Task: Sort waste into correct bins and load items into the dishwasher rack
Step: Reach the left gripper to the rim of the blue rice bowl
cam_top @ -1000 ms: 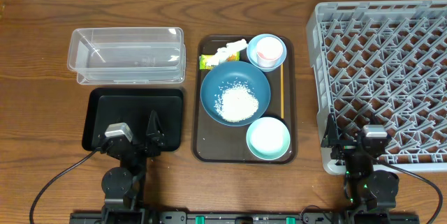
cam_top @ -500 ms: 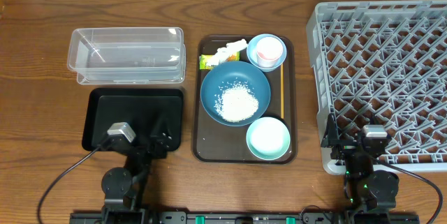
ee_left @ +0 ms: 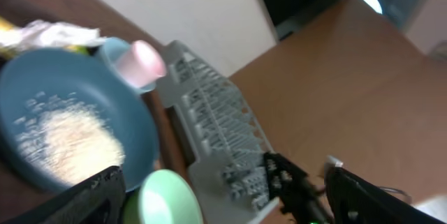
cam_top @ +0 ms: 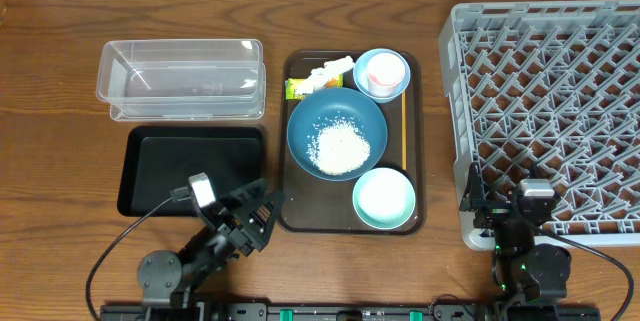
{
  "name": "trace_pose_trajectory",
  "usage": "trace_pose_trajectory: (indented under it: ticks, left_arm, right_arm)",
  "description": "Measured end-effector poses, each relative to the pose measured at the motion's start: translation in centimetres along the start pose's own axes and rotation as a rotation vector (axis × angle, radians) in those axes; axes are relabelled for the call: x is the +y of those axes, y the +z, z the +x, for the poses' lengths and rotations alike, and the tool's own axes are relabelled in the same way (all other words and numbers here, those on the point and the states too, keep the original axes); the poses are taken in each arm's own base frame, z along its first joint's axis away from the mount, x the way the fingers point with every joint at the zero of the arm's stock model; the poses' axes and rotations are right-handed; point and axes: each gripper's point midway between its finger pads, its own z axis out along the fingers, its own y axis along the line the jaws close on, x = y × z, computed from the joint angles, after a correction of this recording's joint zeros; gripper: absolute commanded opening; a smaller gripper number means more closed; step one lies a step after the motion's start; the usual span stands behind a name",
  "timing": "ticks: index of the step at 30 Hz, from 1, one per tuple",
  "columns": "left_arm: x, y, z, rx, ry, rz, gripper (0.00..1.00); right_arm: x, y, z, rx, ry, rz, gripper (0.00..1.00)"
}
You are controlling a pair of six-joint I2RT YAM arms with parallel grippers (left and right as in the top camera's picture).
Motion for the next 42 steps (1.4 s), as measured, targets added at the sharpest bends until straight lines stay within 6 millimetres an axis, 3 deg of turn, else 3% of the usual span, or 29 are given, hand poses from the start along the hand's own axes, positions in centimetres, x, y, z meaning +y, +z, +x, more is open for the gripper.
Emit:
trace_pose_trajectory:
  ticks: [5, 8, 13, 19, 23, 26, 32, 35, 42]
  left_arm:
    - [-5.0, -0.4, -2.9, 0.021, 0.065, -0.045, 0.93]
    - [-6.0, -0.4, -4.1, 0.077, 0.072, -0.154, 0.93]
    - [-5.3, 0.0, -6.0, 0.259, 0.032, -0.431, 0.93]
    - [-5.7, 1.3, -7.3, 0.504, 0.074, -0.618, 0.93]
    - [-5.9, 3.6, -5.8, 0.656, 0.181, -0.637, 0.93]
    - [-5.3, 5.6, -3.5, 0.752, 0.297, -0.653, 0.93]
    - [-3.6, 11.2, -0.4, 0.791, 0.495, -0.688, 0.93]
    - [-2.3, 13.9, 1.4, 0.816, 0.522, -0.681, 0.93]
    - [0.9, 18.0, 6.8, 0.931, 0.492, -0.639, 0.93]
  right_arm:
    - [0.0, 0.0, 0.0, 0.000, 0.000, 0.000, 0.99]
    - [0.0, 0.0, 0.0, 0.000, 0.000, 0.000, 0.99]
    - [0.0, 0.0, 0.0, 0.000, 0.000, 0.000, 0.99]
    - [0.0, 0.0, 0.0, 0.001, 0.000, 0.000, 0.99]
    - [0.0, 0.0, 0.0, 0.001, 0.000, 0.000, 0.99]
    - [0.0, 0.0, 0.0, 0.000, 0.000, 0.000, 0.99]
    - [0.0, 0.0, 0.0, 0.001, 0.000, 0.000, 0.99]
    - [0.0, 0.0, 0.0, 0.001, 0.000, 0.000, 0.99]
    - [0.0, 0.0, 0.0, 0.000, 0.000, 0.000, 0.99]
